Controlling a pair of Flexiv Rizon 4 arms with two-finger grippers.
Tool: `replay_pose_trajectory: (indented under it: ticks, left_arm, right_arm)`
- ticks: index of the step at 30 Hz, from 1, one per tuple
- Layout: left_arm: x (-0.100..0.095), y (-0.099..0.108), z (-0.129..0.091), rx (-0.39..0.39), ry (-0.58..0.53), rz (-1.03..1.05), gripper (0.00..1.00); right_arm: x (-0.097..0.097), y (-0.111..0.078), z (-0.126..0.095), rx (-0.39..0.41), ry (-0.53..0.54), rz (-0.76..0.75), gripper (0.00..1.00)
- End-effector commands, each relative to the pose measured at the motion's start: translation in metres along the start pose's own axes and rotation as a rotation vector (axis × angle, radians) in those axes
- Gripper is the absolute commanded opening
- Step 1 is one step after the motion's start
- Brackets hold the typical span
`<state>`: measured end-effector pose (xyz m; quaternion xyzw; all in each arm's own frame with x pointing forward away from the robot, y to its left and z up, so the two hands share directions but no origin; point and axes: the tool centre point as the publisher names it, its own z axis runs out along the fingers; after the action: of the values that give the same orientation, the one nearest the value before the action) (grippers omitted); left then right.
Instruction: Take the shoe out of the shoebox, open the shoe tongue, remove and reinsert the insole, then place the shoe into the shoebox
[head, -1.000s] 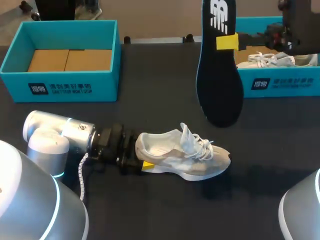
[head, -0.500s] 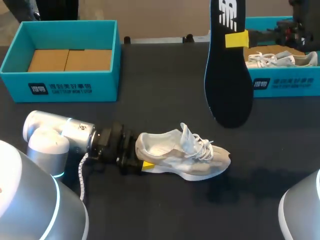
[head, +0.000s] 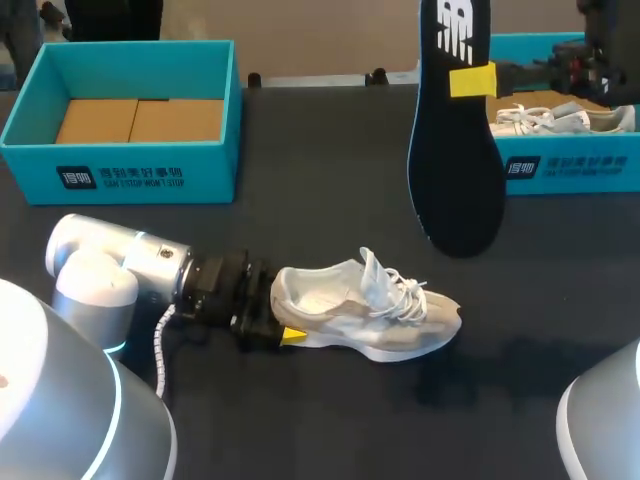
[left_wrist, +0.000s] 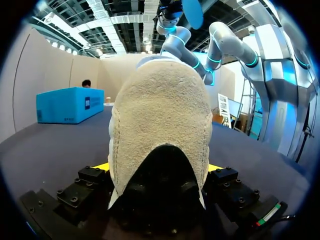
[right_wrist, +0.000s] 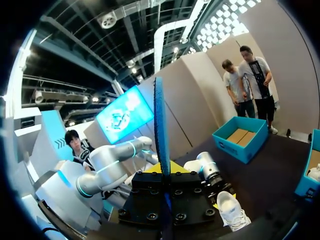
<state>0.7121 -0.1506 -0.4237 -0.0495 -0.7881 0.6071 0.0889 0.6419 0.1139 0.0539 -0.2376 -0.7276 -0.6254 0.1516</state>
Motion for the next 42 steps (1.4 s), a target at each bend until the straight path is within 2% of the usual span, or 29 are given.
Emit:
replay_pose_trajectory:
  ticks: [1, 9, 17, 22, 29, 34, 36, 38, 42]
  left_arm:
    - [0.003, -0.002, -0.008, -0.025, -0.002, -0.006, 1.0]
    - [0.004, 0.001, -0.026, -0.085, -0.035, -0.055, 1.0]
    - [0.008, 0.002, -0.045, -0.196, -0.03, -0.064, 1.0]
    - [0.01, 0.001, -0.053, -0.275, -0.028, -0.036, 1.0]
    - [0.01, 0.005, -0.057, -0.343, -0.02, -0.031, 1.0]
    - [0.014, 0.003, -0.062, -0.444, -0.023, -0.033, 1.0]
    - [0.015, 0.0, -0.065, -0.545, -0.04, -0.054, 1.0]
    - [0.014, -0.006, -0.068, -0.613, -0.075, -0.045, 1.0]
    - [0.014, -0.006, -0.068, -0.613, -0.075, -0.045, 1.0]
  right_arm:
    - [-0.002, 0.002, 0.002, 0.005, 0.001, 0.002, 0.0]
    - [-0.002, 0.002, 0.002, 0.005, 0.001, 0.002, 0.0]
    - [-0.002, 0.002, 0.002, 0.005, 0.001, 0.002, 0.0]
    - [-0.002, 0.002, 0.002, 0.005, 0.001, 0.002, 0.0]
    - [-0.002, 0.002, 0.002, 0.005, 0.001, 0.002, 0.0]
    - [-0.002, 0.002, 0.002, 0.005, 0.001, 0.002, 0.0]
    - [-0.002, 0.002, 0.002, 0.005, 0.001, 0.002, 0.0]
    - [-0.002, 0.002, 0.002, 0.005, 0.001, 0.002, 0.0]
    - [-0.002, 0.002, 0.002, 0.005, 0.001, 0.002, 0.0]
